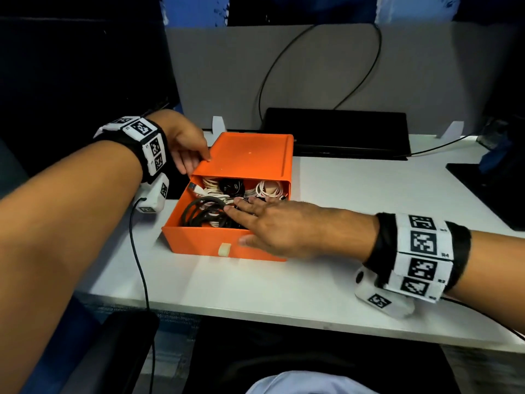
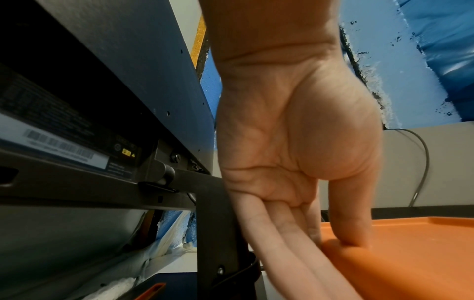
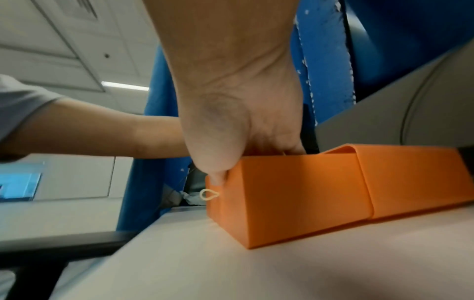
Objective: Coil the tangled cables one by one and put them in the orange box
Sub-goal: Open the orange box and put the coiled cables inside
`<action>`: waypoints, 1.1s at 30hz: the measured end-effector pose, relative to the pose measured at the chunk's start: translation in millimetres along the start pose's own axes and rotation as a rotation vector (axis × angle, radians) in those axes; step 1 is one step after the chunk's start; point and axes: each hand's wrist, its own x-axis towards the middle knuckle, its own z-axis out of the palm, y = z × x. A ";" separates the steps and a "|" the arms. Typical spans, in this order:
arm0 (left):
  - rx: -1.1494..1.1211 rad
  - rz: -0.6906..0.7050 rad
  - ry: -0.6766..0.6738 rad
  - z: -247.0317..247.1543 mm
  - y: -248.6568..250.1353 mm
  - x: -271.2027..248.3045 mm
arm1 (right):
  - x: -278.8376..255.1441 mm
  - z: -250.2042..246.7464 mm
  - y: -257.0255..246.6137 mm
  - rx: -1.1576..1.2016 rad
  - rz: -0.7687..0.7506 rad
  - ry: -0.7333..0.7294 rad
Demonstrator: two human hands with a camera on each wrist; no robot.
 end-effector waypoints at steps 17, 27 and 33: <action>0.003 0.003 -0.009 -2.7 1.7 -2.7 | 43.5 -9.8 20.5 -0.018 0.194 0.163; -0.007 0.002 -0.012 -2.6 -0.1 -0.5 | 31.7 -20.4 -10.2 -0.440 0.085 0.294; 0.006 -0.011 -0.010 -1.3 0.7 -1.5 | 67.2 -23.8 -11.6 0.020 0.001 0.174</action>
